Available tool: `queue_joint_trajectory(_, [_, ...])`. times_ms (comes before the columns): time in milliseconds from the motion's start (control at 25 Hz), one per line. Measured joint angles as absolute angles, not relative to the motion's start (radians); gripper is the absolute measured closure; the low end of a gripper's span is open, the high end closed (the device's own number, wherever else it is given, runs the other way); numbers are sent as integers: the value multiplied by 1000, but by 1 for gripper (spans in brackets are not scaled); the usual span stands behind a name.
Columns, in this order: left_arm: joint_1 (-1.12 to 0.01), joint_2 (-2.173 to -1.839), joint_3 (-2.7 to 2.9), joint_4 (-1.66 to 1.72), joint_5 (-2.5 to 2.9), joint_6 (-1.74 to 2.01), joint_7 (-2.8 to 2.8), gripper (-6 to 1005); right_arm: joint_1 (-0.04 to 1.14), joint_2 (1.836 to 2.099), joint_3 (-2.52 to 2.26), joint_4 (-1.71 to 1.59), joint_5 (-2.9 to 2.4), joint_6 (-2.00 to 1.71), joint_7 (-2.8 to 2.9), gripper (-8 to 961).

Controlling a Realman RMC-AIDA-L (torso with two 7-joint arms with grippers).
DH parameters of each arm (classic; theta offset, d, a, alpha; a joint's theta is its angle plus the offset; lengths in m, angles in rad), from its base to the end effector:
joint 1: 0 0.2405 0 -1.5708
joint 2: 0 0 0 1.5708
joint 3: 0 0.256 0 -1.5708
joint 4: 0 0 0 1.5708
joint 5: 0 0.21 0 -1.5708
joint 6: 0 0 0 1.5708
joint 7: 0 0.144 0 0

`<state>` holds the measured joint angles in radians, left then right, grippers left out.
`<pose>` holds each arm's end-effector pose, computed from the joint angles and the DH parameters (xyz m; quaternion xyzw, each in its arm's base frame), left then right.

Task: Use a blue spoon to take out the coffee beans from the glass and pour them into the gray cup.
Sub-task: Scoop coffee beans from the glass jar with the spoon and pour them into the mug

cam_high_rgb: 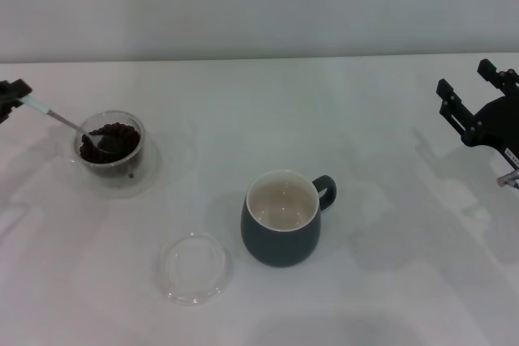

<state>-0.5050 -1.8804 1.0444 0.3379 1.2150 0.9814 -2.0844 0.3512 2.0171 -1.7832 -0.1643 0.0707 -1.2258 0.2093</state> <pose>-0.3383 0.3853 0.0558 -0.5974 -0.6479 -0.3970 0.2564 0.3433 0.3108 0.0044 -0.7613 0.1527 0.2715 0.5687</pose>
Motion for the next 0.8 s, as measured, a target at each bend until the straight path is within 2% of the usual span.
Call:
queue_joint_trajectory(320, [-464, -1900, 973, 335, 1200, 1011, -2085, 865, 351, 2017, -1782, -170, 71, -1217, 205, 275])
queue_joint_trajectory(800, [-405, -1905, 970, 344, 1092, 1124, -2051, 867, 353, 2017, -1777, -180, 70, -1216, 202, 275])
